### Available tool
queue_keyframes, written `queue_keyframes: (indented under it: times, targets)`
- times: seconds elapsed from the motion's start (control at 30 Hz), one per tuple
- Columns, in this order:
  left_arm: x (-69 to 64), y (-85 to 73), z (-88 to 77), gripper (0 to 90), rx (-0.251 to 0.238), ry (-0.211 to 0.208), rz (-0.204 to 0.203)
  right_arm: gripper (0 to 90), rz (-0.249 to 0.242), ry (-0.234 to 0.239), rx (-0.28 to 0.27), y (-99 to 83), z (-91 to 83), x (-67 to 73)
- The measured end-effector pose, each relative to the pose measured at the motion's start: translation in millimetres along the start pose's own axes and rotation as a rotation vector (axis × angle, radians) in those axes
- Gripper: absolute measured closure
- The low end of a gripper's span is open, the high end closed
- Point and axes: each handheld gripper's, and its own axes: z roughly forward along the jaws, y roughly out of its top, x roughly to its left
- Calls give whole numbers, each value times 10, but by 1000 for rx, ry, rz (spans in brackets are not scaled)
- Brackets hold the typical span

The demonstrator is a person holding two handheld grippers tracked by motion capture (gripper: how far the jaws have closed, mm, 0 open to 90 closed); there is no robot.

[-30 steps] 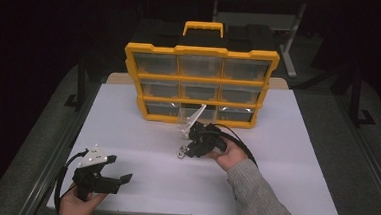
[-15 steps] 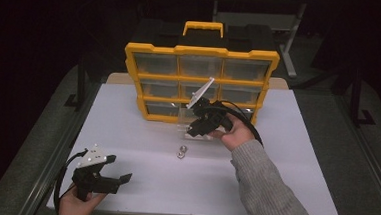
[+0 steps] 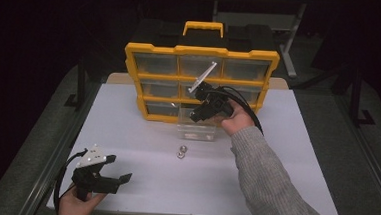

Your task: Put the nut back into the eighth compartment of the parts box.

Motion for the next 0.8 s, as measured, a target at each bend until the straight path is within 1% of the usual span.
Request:
queue_keyframes:
  times: [0.03, 0.1, 0.13, 0.17, 0.2, 0.27, 0.3, 0.37, 0.4, 0.43, 0.53, 0.63, 0.73, 0.8]
  targets:
    - [0, 0, -1, 150, 1, 0, 0, 691, 11, -5, 12, -13, 31, -29]
    - [0, 0, 1, 149, 1, 0, -1, 691, 15, -8, 16, -18, 48, -43]
    - [-1, -1, 4, 149, 2, -1, -4, 691, 27, -13, 29, -27, 79, -69]
    - [-1, -3, 8, 150, -1, -1, -7, 691, 25, -15, 33, -31, 94, -85]
    - [0, -3, 8, 150, 0, -2, -7, 690, 34, -20, 37, -34, 106, -95]
    - [-2, -4, 10, 149, -5, -1, -10, 691, 33, -19, 35, -38, 119, -108]
    - [-3, -4, 11, 150, -9, -2, -13, 691, 44, -20, 37, -44, 134, -120]
    - [0, -5, 11, 149, -9, -2, -12, 690, 51, -21, 43, -63, 199, -153]
    - [0, -6, 10, 149, -9, -2, -13, 690, 51, -21, 43, -63, 199, -153]
    - [2, -6, 10, 150, -7, -1, -12, 690, 53, -21, 49, -82, 249, -167]
    - [4, -7, 10, 150, -9, 0, -12, 691, 65, -17, 58, -114, 315, -183]
    - [4, -7, 11, 149, -9, 0, -13, 690, 62, -18, 59, -136, 353, -204]
    - [5, -6, 8, 150, -9, 0, -8, 690, 73, -19, 63, -171, 396, -220]
    - [3, -6, 11, 150, -10, -1, -12, 690, 77, -12, 68, -187, 417, -234]
